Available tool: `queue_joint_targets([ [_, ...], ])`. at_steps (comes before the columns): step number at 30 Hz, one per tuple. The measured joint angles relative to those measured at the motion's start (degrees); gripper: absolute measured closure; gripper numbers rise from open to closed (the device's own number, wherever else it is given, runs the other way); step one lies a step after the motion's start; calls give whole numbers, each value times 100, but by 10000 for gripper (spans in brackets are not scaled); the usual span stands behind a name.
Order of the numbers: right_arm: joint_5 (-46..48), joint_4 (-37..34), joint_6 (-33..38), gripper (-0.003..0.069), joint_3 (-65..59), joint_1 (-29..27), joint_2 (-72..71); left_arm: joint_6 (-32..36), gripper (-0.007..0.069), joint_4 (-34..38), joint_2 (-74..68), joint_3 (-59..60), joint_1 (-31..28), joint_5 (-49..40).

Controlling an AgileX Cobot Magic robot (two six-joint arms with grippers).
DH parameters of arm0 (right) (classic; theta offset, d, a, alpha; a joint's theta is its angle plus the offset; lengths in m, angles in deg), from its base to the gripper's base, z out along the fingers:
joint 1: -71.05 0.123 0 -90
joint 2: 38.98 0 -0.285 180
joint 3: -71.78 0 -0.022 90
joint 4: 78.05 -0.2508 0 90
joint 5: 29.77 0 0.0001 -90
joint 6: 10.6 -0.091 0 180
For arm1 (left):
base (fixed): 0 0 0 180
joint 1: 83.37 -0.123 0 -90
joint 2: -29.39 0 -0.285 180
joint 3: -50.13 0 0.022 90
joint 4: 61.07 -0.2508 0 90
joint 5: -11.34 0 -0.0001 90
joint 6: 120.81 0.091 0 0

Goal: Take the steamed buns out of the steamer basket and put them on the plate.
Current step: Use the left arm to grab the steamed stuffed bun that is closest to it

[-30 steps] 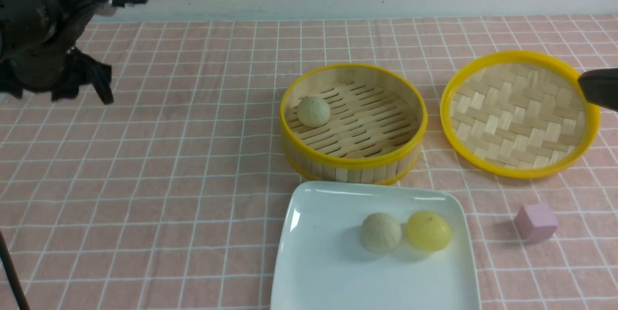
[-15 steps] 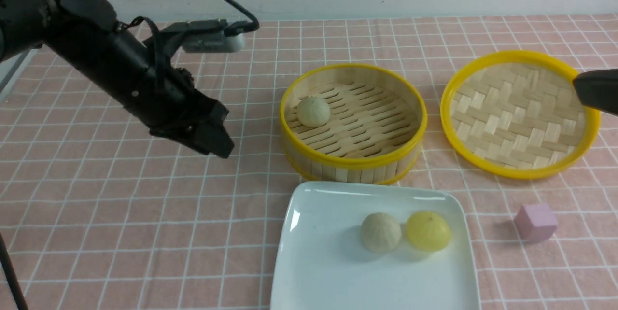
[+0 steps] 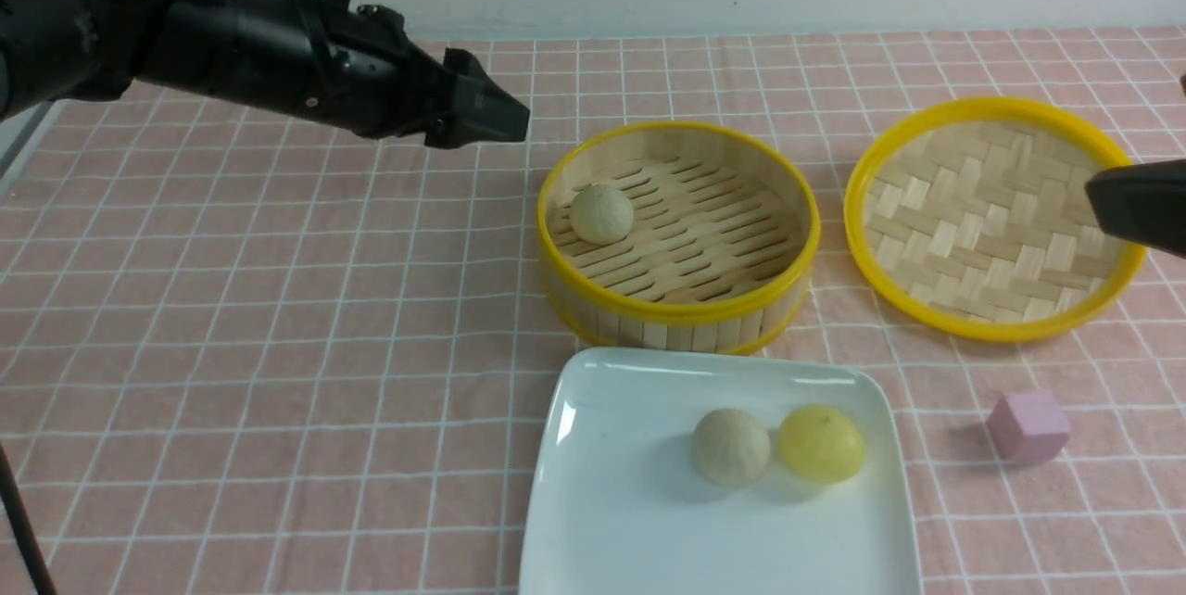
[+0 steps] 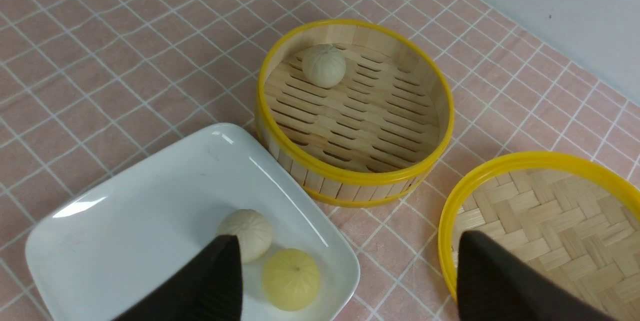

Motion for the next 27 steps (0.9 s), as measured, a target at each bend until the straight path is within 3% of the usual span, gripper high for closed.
queue_joint_targets([
  [9, 21, -40, -11, 101, 0, 0, 0, -14, 81, -98, -891, -572, 8, 7],
  [16, 26, -86, -11, 101, 0, 0, 0, -76, 81, -1220, -1300, -1289, 488, 13],
  [21, 85, -107, -130, 101, 0, 0, 0, -476, 81, -2833, -1581, -1598, 1195, 213],
  [27, 257, -107, -142, 101, 0, 0, 0, -1053, 88, -3193, -1629, -1614, 1365, 572],
])
